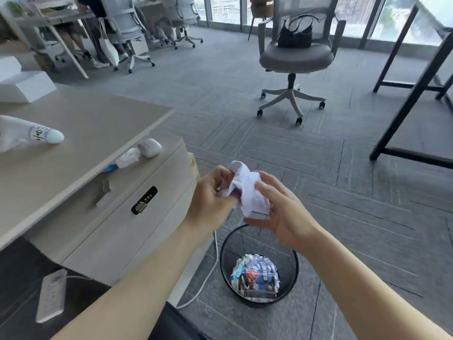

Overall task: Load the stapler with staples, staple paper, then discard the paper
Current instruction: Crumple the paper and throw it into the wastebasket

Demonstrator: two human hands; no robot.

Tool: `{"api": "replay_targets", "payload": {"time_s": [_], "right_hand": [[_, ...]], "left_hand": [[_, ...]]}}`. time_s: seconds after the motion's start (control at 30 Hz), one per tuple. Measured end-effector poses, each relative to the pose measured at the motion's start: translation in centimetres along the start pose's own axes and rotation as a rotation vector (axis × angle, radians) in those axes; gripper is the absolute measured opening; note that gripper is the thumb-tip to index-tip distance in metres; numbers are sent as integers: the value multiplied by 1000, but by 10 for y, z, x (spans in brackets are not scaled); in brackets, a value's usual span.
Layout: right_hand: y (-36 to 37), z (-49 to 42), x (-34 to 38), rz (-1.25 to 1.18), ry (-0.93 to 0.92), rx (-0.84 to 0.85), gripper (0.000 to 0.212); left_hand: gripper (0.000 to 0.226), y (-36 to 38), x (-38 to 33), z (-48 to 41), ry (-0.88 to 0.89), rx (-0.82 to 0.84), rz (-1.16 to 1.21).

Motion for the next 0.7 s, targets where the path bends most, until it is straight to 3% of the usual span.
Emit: {"api": "replay_targets", "payload": {"time_s": [0.17,0.27,0.33,0.4,0.57,0.7], "right_hand": [[-27,-3,-24,-31,-28,-154,38],[-47,-5,-40,82,-68,-321,36],[-58,-6,-47,319,-139,-444,34],[-65,-9,-57,661,-187,-521,29],[-72,-24,-111,1094,-121,-445,34],[-72,-29,-148,1310,79,-181,52]], "left_hand": [[13,23,33,2,71,92,-262],[29,35,62,11,80,296,-574],[42,39,80,21,-15,432,-703],[39,35,91,26,-72,411,-750],[20,27,103,26,-92,325,-768],[17,21,109,28,-101,338,-761]]}}
Point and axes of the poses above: each hand's wrist, its own z-axis away from the middle knuckle, its own y-axis out of the palm, x = y × z, the point moved 5 cm from there along -z, towards the middle knuckle, and after that the axes turned 6 degrees about z, right-handed, at the moved point
